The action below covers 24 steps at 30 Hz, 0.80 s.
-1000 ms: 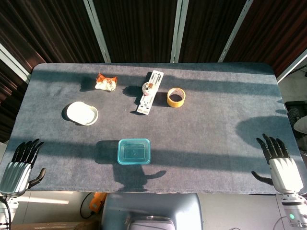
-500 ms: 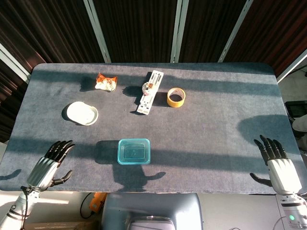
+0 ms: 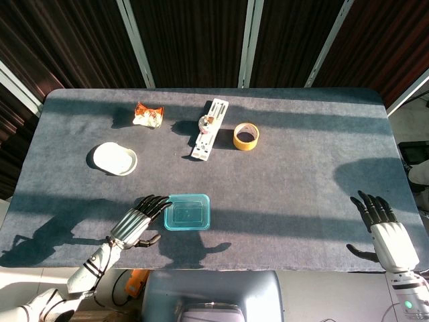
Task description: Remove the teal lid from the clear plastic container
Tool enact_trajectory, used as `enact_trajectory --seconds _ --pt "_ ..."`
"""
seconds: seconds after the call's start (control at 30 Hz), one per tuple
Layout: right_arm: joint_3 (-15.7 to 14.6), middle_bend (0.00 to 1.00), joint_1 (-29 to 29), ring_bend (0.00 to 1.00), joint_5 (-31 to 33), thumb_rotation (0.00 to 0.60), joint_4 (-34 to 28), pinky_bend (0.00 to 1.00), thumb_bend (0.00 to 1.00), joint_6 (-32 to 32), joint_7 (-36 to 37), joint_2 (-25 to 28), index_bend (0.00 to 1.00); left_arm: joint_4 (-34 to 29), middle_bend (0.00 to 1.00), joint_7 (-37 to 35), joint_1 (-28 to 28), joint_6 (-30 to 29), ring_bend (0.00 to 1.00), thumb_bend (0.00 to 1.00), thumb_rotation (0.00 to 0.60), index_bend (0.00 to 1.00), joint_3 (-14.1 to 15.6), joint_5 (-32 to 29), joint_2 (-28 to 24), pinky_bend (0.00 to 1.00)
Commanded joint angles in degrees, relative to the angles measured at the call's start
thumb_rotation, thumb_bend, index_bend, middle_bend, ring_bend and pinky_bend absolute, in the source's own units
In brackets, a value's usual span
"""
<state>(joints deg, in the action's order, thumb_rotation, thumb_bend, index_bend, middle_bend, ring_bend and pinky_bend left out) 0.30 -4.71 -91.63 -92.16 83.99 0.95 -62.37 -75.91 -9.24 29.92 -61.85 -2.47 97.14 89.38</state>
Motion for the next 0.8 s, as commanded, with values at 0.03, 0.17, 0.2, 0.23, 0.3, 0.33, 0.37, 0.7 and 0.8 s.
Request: enact_trajectory --seconds 0.03,0.17,0.2,0.23,0.3,0.33,0.37,0.7,0.8 --pt "-0.05 0.00 0.05 0.00 -0.08 0.600 -0.03 0.00 0.23 0.13 0.32 0.19 0.00 1.39 0.00 1.98 1.36 0.36 0.00 0.28 0.600 0.00 -1.11 -1.35 2.27 0.00" --pt "-0.14 0.00 0.02 0.00 -0.12 0.600 -0.07 0.00 0.23 0.02 0.53 0.32 0.00 1.12 0.00 3.14 2.77 1.60 0.00 0.28 0.600 0.00 -1.36 -2.44 3.49 0.00" --pt "-0.18 0.00 0.01 0.00 -0.10 0.600 -0.11 0.00 0.23 -0.03 0.56 0.37 0.00 0.94 0.00 3.84 3.19 2.11 0.00 0.28 0.600 0.00 -1.40 -2.80 3.78 0.00" --pt "-0.22 0.00 0.02 0.00 -0.11 0.600 -0.13 0.00 0.23 -0.06 0.59 0.41 0.00 0.85 0.00 4.52 3.51 2.57 0.00 0.28 0.600 0.00 -1.43 -3.13 3.98 0.00" --pt "-0.24 0.00 0.03 0.00 -0.10 0.600 -0.20 0.00 0.23 -0.04 0.73 0.51 0.00 0.40 0.00 5.99 4.31 4.22 0.00 0.28 0.600 0.00 -1.55 -4.32 4.33 0.00" --pt "-0.26 0.00 0.07 0.00 -0.11 0.600 -0.21 0.00 0.23 0.01 0.78 0.56 0.00 0.16 0.00 6.65 4.64 4.97 0.00 0.28 0.600 0.00 -1.59 -4.88 4.39 0.00" --pt "-0.27 0.00 0.11 0.00 -0.15 0.600 -0.23 0.00 0.23 0.11 0.86 0.60 0.00 -0.18 0.00 7.44 5.02 5.82 0.00 0.28 0.600 0.00 -1.68 -5.65 4.49 0.00" --pt "-0.48 0.00 0.20 0.00 -0.37 0.600 -0.25 0.00 0.23 0.21 1.39 0.95 0.00 -0.26 0.00 10.07 7.96 10.43 0.00 0.28 0.600 0.00 -3.23 -11.12 5.62 0.00" --pt "-0.51 0.00 0.21 0.00 -0.34 0.600 -0.23 0.00 0.23 0.17 1.39 1.00 0.00 -0.05 0.00 10.61 8.42 11.16 0.00 0.27 0.600 0.00 -3.43 -12.48 5.47 0.00"
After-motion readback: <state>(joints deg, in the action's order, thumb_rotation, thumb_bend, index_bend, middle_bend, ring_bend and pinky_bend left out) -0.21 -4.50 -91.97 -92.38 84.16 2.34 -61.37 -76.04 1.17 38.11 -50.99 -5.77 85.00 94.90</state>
